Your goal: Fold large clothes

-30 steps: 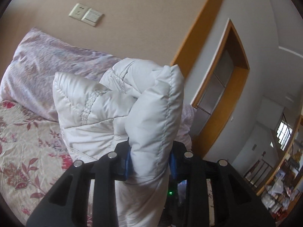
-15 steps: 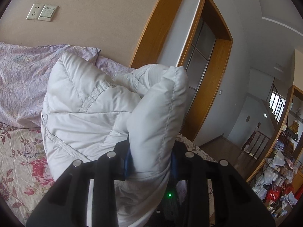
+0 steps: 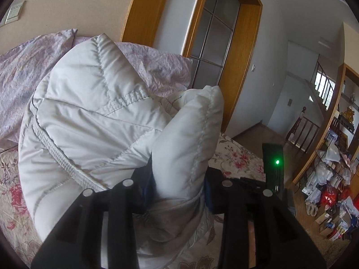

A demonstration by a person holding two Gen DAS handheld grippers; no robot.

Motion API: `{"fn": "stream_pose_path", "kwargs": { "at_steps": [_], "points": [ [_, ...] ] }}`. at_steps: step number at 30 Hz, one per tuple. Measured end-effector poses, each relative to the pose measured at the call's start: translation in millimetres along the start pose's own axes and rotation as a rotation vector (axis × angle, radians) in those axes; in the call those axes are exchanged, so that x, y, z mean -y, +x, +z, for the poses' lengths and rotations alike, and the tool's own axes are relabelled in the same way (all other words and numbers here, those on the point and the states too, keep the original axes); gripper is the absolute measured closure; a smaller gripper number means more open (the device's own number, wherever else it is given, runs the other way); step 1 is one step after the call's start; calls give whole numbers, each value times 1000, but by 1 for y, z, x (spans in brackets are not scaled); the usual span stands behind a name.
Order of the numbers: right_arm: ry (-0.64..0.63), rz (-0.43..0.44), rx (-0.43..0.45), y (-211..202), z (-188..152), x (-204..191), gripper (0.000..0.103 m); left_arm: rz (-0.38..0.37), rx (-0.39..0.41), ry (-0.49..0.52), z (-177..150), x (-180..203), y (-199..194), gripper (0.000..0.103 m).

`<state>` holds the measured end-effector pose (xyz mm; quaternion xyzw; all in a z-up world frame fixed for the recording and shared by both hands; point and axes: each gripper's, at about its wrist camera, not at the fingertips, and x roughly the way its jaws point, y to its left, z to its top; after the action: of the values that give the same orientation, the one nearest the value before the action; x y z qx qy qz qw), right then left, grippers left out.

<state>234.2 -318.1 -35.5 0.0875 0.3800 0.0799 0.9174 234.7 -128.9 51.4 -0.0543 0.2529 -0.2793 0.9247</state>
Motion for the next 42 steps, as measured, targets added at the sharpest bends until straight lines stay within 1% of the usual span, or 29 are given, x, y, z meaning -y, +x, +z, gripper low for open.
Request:
{"fn": "stream_pose_path", "kwargs": {
  "at_steps": [4,6,14,21,24,26,27,29,31,35,39,42],
  "points": [
    [59,-86,-18,2,5,36,49,9,-42,36,-7,16,28,65],
    [82,-115,-27,1,1,60,49,10,-60,43,-10,24,39,63],
    [114,-206,-77,15,3,103,49,30,-124,48,-19,35,76,60],
    [112,-272,-127,26,2,119,49,85,-179,117,-35,56,100,53],
    [112,-289,-132,27,1,123,49,120,-198,159,-41,65,111,49],
    [110,-306,-131,26,0,126,49,137,-208,187,-46,73,118,43],
    [109,-313,-131,26,0,128,49,146,-213,198,-47,76,122,42],
    [110,-324,-133,26,-1,130,49,152,-218,213,-51,81,126,39],
    [109,-332,-136,26,-1,132,49,158,-220,224,-53,83,131,38],
    [99,-352,-140,28,0,134,49,139,-233,204,-53,83,138,36],
    [81,-377,-149,30,1,134,48,75,-245,118,-47,75,134,36],
    [65,-389,-150,32,1,134,46,78,-232,126,-47,77,129,35]
  ]
}}
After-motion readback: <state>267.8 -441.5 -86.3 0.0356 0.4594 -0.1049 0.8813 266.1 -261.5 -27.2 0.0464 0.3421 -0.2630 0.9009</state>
